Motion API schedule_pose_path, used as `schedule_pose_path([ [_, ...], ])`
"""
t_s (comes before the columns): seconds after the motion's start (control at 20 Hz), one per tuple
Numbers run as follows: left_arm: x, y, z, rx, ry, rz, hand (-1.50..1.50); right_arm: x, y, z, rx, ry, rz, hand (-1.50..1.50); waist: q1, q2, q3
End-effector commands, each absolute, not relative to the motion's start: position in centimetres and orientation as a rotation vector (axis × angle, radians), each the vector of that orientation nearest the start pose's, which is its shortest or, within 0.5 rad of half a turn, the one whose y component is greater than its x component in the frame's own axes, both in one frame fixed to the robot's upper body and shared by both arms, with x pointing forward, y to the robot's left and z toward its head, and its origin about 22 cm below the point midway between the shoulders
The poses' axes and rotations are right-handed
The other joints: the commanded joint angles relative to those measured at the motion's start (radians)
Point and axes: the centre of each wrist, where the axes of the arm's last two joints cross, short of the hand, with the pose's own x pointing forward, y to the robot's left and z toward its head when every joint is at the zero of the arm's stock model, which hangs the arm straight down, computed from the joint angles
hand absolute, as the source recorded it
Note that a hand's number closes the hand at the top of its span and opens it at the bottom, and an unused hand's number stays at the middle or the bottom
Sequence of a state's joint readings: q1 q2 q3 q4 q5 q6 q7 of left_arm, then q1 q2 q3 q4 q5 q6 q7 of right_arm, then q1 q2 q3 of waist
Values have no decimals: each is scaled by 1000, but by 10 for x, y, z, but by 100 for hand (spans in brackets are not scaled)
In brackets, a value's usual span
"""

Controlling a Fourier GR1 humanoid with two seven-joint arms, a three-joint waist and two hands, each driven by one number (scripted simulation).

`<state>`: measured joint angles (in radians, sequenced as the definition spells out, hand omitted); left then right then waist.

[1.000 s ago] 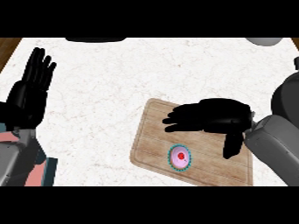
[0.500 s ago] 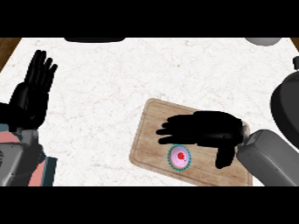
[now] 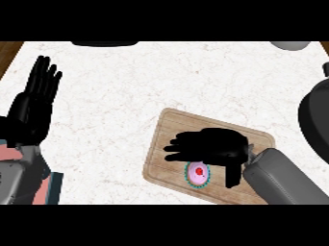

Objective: Pick the cupcake from the cutting board and place it in the pot

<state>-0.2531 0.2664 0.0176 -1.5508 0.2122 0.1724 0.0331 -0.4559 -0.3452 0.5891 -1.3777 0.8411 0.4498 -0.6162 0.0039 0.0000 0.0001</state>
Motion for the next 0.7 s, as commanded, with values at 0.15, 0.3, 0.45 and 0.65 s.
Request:
schedule_pose_path([
  [0.15,299,273,101,104,-1758,47,0,284,-125,10,261,-1655,2055,-150,0,-1,0],
  [0.3,293,270,83,113,-1756,44,0,294,-120,13,270,-1626,2065,-150,0,0,0],
  [0.45,307,268,88,119,-1757,45,0,288,-106,4,347,-1678,2115,150,0,1,0],
  [0.65,303,267,90,99,-1758,47,0,270,-118,-3,385,-1785,2153,150,-4,-1,0],
])
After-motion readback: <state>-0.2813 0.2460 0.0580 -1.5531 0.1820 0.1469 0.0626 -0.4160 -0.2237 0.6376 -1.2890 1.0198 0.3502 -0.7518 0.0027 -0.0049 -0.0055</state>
